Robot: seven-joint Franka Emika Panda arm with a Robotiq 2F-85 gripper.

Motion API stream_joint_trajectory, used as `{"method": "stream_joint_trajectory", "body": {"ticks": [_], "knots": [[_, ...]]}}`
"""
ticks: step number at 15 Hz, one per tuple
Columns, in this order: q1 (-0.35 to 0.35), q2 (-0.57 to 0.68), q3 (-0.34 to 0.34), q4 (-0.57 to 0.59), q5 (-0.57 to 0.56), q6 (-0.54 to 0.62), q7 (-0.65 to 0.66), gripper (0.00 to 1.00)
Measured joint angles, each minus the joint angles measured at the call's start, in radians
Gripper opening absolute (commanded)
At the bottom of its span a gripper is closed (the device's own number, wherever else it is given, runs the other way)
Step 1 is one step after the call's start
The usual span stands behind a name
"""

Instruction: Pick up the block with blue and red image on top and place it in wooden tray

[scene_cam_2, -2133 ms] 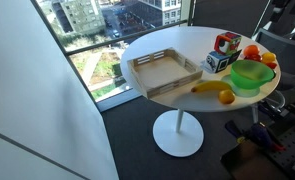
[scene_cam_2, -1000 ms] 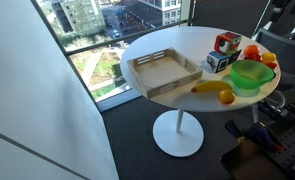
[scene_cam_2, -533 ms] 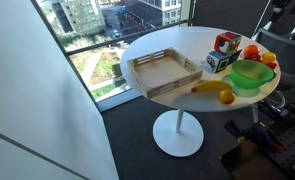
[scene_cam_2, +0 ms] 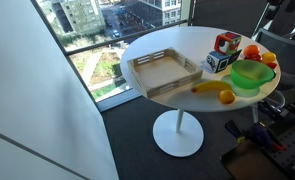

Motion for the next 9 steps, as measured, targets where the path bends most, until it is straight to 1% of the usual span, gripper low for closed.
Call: {"method": "stream_joint_trajectory", "body": {"ticks": [5, 9], "knots": [[-0.006, 0.068, -0.001, 0.056, 0.0, 0.018, 0.001, 1.0], [-0.019, 0.146, -0.007, 0.124, 0.0, 0.026, 0.001, 1.0]]}}
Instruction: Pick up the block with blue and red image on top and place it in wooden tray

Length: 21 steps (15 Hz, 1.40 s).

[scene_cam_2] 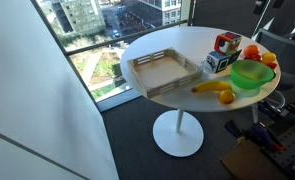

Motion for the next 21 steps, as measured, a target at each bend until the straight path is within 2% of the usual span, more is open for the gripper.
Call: {"method": "stream_joint_trajectory", "body": {"ticks": [12, 21], "knots": [[-0.025, 0.257, -0.043, 0.215, 0.0, 0.011, -0.007, 1.0], [-0.025, 0.403, -0.049, 0.267, -0.021, 0.134, -0.067, 1.0]]}}
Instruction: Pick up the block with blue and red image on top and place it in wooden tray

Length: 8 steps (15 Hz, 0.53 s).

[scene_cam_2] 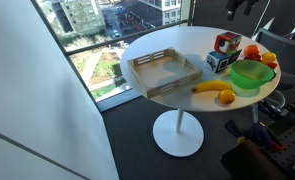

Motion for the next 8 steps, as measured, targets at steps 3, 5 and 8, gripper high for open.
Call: {"method": "stream_joint_trajectory", "body": {"ticks": [3, 5, 8], "knots": [[-0.002, 0.027, -0.005, 0.001, 0.0, 0.011, -0.004, 1.0], [-0.004, 0.038, -0.008, 0.002, 0.0, 0.011, -0.004, 1.0], [-0.004, 0.042, -0.011, 0.003, 0.0, 0.011, -0.004, 1.0]]}}
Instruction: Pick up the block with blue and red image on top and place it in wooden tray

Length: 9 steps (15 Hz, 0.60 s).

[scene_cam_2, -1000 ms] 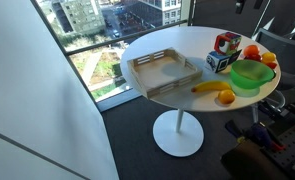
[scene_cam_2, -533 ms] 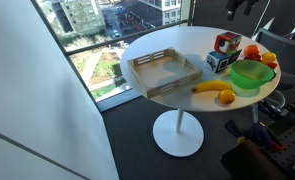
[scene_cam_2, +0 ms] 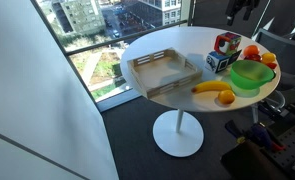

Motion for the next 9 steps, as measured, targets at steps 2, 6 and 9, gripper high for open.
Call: {"method": "stream_joint_trajectory", "body": {"ticks": [2, 6, 9], "knots": [[0.0, 0.0, 0.0, 0.001, 0.0, 0.0, 0.0, 1.0], [0.0, 0.0, 0.0, 0.0, 0.0, 0.0, 0.0, 1.0], [0.0, 0.008, 0.0, -0.004, 0.0, 0.0, 0.002, 1.0]]}}
